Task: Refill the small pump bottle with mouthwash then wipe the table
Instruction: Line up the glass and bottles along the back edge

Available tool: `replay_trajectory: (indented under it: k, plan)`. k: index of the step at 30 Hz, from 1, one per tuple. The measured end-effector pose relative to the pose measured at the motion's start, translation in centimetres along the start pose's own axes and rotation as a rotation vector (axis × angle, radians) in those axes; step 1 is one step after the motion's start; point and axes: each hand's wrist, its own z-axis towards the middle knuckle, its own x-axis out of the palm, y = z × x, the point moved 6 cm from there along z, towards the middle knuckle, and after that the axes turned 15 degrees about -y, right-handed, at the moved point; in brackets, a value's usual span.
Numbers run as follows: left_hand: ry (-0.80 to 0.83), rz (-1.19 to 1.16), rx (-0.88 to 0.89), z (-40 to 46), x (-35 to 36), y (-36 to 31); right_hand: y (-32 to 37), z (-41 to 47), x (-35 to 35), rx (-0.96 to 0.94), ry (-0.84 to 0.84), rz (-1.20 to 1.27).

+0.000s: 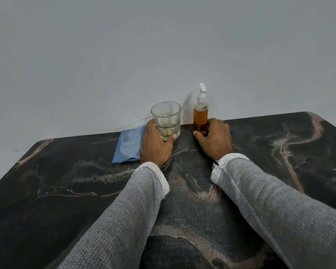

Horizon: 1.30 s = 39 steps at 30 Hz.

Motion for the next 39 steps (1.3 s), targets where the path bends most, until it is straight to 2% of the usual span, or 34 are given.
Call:
replay_trajectory:
  k: [28, 33, 39]
  plan:
    - [-0.001, -0.010, 0.004, -0.1, -0.1, 0.0, -0.1, 0.1, 0.4, -0.018, -0.021, -0.024]
    - [0.002, -0.023, 0.003, -0.6, -0.8, -0.5, -0.4, -0.3, -0.1, 0.067, -0.025, 0.095]
    - [-0.025, 0.113, 0.151, -3.4, -2.9, -2.5, -0.9, -1.8, -2.5, 0.176, 0.038, 0.279]
